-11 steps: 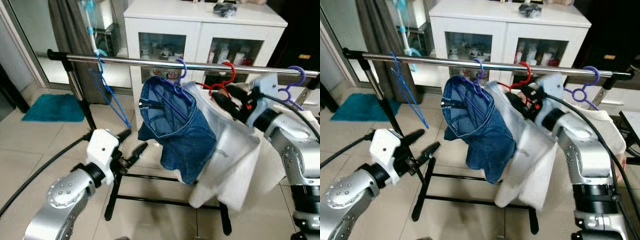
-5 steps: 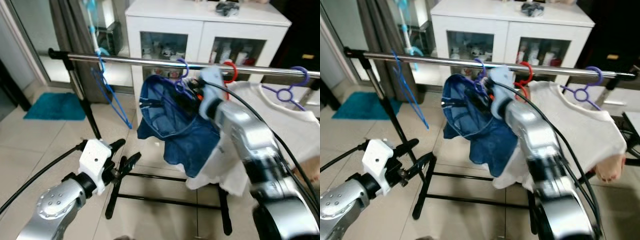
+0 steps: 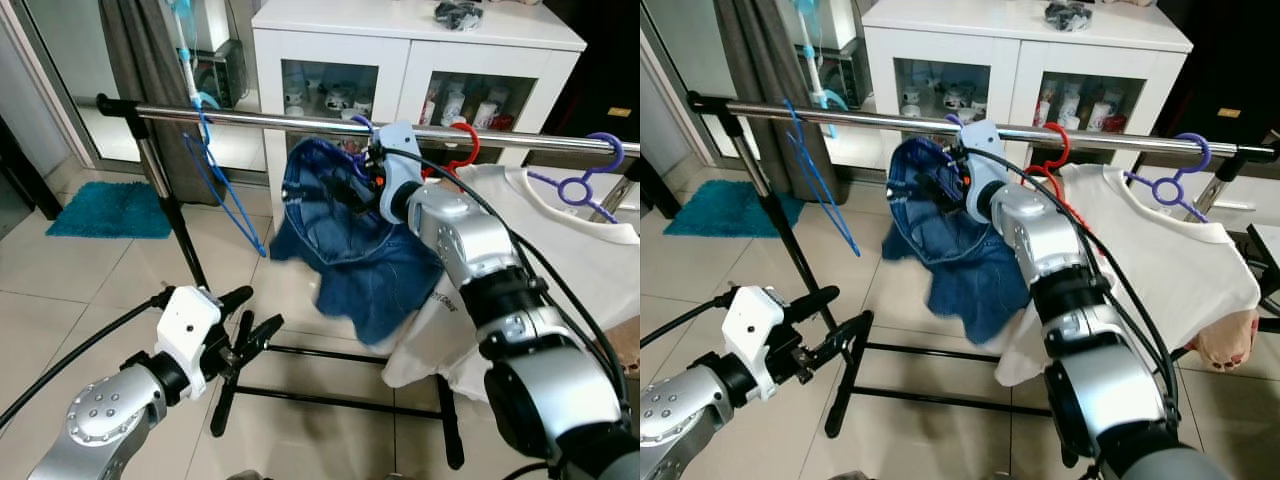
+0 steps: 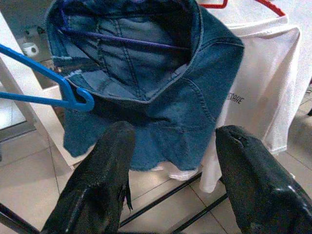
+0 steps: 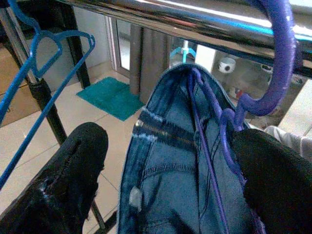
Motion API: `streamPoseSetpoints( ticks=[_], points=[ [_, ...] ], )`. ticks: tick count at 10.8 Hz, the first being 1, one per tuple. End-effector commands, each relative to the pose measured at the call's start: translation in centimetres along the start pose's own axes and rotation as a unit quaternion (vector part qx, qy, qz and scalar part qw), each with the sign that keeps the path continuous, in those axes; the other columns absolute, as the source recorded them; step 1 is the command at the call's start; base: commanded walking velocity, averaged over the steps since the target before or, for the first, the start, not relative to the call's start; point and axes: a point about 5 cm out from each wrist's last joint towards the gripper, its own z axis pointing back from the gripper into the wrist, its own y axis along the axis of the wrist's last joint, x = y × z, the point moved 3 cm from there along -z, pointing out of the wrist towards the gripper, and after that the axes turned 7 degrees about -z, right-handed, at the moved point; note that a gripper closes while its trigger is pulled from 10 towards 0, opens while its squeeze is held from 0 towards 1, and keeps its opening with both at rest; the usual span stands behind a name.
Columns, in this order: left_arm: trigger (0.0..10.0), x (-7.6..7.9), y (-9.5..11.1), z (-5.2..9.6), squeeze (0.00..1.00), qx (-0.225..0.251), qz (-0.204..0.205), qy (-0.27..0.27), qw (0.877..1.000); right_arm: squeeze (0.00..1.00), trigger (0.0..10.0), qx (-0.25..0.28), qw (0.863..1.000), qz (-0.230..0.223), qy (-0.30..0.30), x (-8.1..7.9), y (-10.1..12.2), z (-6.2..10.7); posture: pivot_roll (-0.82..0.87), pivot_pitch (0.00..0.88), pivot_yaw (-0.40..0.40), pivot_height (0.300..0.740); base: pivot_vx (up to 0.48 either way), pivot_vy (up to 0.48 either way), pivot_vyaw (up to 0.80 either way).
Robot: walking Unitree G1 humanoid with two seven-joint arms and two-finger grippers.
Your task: Hang hanger
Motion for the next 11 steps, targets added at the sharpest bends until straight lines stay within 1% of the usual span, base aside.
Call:
streamPoseSetpoints(
  ticks=[1, 2, 3, 4, 6, 7, 9, 10, 11],
  points=[
    [10.0, 0.0, 0.4, 0.0, 0.00, 0.004, -0.006, -0.008, 1.000, 0.00, 10.0, -0.006, 1.000, -0.006, -0.018, 0.9, 0.2, 0.1, -0.05, 0.002, 0.012, 0.740, 0.000, 0.000, 0.00],
    [10.0, 0.0, 0.4, -0.1, 0.00, 0.004, -0.006, -0.011, 1.000, 0.00, 10.0, -0.014, 0.999, -0.002, -0.031, 1.4, 0.1, 0.1, -0.05, 0.000, 0.011, 0.740, 0.000, 0.000, 0.00],
    [10.0, 0.0, 0.5, -0.1, 0.00, 0.005, -0.006, -0.012, 1.000, 0.00, 10.0, -0.011, 1.000, -0.003, -0.028, 1.6, 0.4, 0.1, -0.05, 0.000, 0.009, 0.740, 0.000, 0.000, 0.00],
    [10.0, 0.0, 0.4, -0.1, 0.00, 0.004, -0.007, -0.013, 1.000, 0.00, 10.0, -0.001, 1.000, 0.001, -0.011, 1.5, 0.8, 0.4, -0.05, 0.000, 0.006, 0.740, 0.000, 0.000, 0.00],
    [10.0, 0.0, 0.4, -0.1, 0.00, 0.005, -0.010, -0.012, 1.000, 0.00, 10.0, 0.008, 1.000, 0.011, 0.011, 1.7, 1.2, 1.1, -0.05, 0.000, 0.005, 0.740, 0.000, 0.000, 0.00],
    [10.0, 0.0, 0.5, -0.2, 0.00, 0.006, -0.010, -0.014, 1.000, 0.00, 10.0, 0.006, 0.999, 0.026, 0.021, 2.0, 1.6, 1.9, -0.05, 0.000, 0.007, 0.740, 0.000, 0.000, 0.00],
    [10.0, 0.1, 0.4, -0.3, 0.00, 0.007, -0.010, -0.019, 1.000, 0.00, 10.0, -0.002, 0.999, 0.039, 0.029, 2.7, 1.8, 2.9, -0.06, 0.000, 0.011, 0.740, 0.000, 0.000, 0.00],
    [10.0, 0.2, 0.5, -0.4, 0.00, 0.009, -0.011, -0.022, 1.000, 0.00, 10.0, -0.012, 0.999, 0.038, 0.025, 2.7, 1.3, 2.5, -0.06, 0.000, 0.011, 0.740, 0.000, 0.000, 0.00],
    [10.0, 0.2, 0.6, -0.6, 0.00, 0.011, -0.011, -0.024, 1.000, 0.00, 10.0, -0.021, 0.999, 0.032, 0.031, 2.2, 0.9, 2.0, -0.06, 0.000, 0.010, 0.740, 0.000, 0.000, 0.00]
  ],
)
